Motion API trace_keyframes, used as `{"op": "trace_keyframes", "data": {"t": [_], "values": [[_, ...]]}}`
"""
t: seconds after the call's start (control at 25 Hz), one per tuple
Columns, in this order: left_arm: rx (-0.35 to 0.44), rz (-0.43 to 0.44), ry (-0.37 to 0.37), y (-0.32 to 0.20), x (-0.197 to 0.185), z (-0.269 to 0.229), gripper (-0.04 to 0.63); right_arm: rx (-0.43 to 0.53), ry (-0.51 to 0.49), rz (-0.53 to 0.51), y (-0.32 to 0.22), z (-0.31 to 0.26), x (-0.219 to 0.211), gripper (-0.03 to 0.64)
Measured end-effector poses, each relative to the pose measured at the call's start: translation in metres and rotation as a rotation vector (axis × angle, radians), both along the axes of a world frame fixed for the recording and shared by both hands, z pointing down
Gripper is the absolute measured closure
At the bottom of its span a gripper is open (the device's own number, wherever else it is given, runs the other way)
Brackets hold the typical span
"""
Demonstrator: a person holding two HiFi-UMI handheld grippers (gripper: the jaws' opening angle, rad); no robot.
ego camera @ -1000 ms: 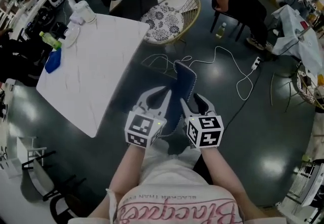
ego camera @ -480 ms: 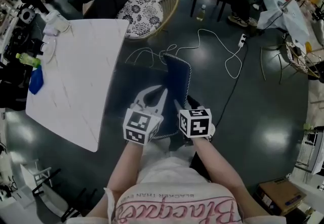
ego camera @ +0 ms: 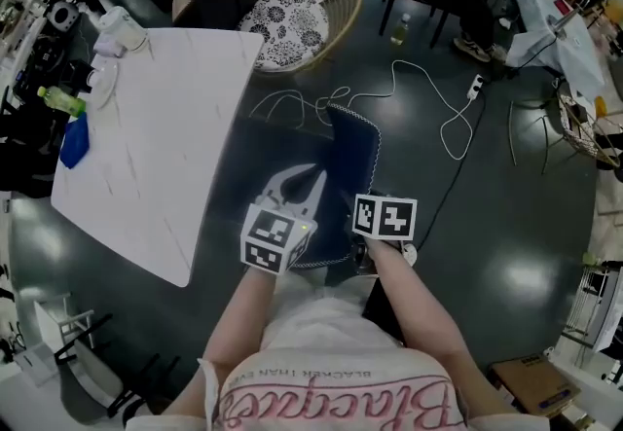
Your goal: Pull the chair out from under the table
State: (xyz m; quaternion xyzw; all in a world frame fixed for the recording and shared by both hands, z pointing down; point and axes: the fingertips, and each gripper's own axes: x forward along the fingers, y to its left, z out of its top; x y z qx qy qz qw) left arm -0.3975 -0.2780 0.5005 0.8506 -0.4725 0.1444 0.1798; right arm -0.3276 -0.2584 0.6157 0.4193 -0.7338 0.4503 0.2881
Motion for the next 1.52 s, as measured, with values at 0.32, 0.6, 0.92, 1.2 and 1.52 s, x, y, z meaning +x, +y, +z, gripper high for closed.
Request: {"op": "trace_keyframes", "data": {"t": [0.32,0.6,0.92,1.2,1.52], "values": [[0.0,-0.031,-0.006,0.001,0.011,-0.007,0.58,-0.006,0.09,0.014,0.0,-0.003,0.01,0.505],[-0.017,-0.049,-0.014,0.003,0.031,-0.006,0.58,-0.025,0.099,0.085,-0.001,-0.003,0.046,0.52],[-0.03,0.002,-0.022,0.003,0.084,-0.005,0.58,-0.032,0.107,0.13,0.004,-0.004,0.098,0.525],[-0.039,0.072,-0.027,0.002,0.142,-0.003,0.58,-0.034,0.116,0.191,0.009,-0.005,0.158,0.529],[-0.047,0.132,-0.023,0.001,0.203,0.0,0.58,-0.029,0.126,0.222,0.016,-0.006,0.218,0.529]]}}
